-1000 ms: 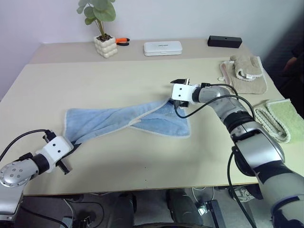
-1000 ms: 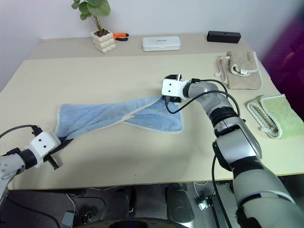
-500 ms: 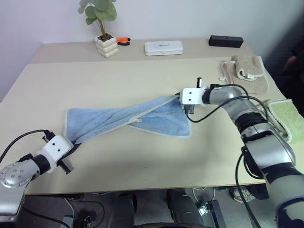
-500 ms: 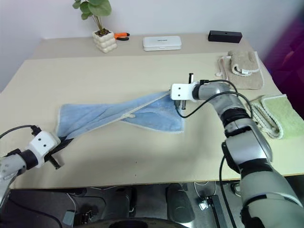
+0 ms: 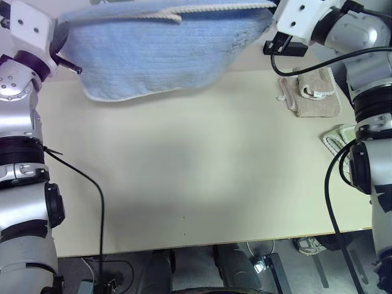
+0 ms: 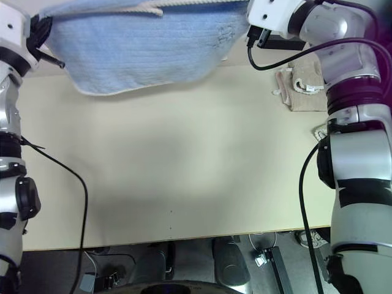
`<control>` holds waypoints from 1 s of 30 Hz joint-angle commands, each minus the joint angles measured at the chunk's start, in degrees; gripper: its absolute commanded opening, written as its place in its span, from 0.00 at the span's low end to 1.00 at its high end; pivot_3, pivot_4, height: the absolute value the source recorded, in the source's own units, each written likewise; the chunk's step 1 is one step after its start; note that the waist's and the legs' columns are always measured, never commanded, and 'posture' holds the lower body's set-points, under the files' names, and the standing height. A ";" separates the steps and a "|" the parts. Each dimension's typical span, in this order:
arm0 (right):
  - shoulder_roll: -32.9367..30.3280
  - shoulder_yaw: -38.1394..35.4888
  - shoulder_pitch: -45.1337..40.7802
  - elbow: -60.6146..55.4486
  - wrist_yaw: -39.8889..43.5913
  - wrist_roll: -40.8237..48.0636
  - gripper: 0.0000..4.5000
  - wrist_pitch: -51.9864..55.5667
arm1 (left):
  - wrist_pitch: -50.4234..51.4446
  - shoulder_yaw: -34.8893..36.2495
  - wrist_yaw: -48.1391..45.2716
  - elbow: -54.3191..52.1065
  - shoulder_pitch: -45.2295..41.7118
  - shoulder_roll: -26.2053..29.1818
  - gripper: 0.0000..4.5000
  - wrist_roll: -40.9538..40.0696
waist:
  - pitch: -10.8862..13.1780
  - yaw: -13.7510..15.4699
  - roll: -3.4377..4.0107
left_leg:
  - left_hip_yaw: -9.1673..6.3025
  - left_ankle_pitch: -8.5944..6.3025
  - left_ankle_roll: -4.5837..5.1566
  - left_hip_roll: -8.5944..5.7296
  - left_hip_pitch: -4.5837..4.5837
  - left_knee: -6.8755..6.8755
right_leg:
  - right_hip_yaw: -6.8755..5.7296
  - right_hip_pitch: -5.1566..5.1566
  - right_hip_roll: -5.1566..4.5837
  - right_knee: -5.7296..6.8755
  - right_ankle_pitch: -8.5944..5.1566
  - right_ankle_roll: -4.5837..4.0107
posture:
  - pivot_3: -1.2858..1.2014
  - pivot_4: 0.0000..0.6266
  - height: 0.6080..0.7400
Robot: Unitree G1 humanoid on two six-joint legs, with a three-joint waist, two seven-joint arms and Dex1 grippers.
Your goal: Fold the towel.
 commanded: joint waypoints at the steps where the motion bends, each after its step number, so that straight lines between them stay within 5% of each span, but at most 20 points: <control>1: -1.94 -3.12 8.23 -13.64 11.44 9.00 0.01 5.70 | 0.63 0.02 -8.54 -6.14 8.45 3.19 0.00 -2.62 | 0.01 -0.36 0.01 | 0.02 0.02 -0.03 0.01 -0.04 -0.04 | 0.00 -0.07 0.00 0.01 0.00 0.00 | 0.52 0.24 0.96; 10: -16.78 -10.50 47.71 -59.27 31.13 27.91 0.01 39.48 | 20.16 8.81 -22.92 -40.54 49.15 10.92 0.00 -13.75 | 0.06 1.03 0.05 | -0.05 0.07 -0.12 0.01 -1.38 0.36 | -0.08 -1.40 -0.14 0.20 0.00 -0.02 | 0.52 0.24 0.96; 16: -26.23 -22.17 70.08 -75.44 37.65 39.01 0.01 55.09 | 29.61 14.92 -28.72 -53.44 66.23 13.74 0.00 -18.37 | 0.25 2.52 -0.12 | -0.03 0.00 -0.03 0.04 0.05 0.87 | -0.16 0.46 -0.09 -0.07 -0.21 -0.54 | 0.52 0.24 0.96; 19: -26.49 -24.50 73.24 -77.58 36.67 40.31 0.01 56.77 | 31.30 15.02 -29.95 -54.20 68.14 14.41 0.00 -18.95 | 0.28 2.35 -0.18 | 0.03 0.01 -0.02 0.11 0.28 1.05 | -0.14 0.78 -0.08 -0.25 -0.14 -0.64 | 0.52 0.24 0.96; 24: -23.35 -19.27 66.16 -72.12 32.27 36.41 0.01 54.01 | 30.26 9.39 -28.57 -49.13 62.01 13.24 0.00 -17.19 | 0.26 1.85 -0.20 | 0.38 0.10 0.05 0.14 0.29 1.09 | -0.16 0.78 -0.37 -0.94 0.37 -1.37 | 0.52 0.24 0.96; 30: -19.52 -10.57 57.17 -60.72 31.29 29.85 0.01 48.18 | 25.58 -0.96 -26.83 -37.05 47.06 10.15 0.00 -11.26 | 0.21 2.28 -0.28 | 0.45 0.13 0.13 0.08 -0.10 0.95 | -0.24 0.27 -0.37 -0.82 0.94 -0.15 | 0.52 0.24 0.96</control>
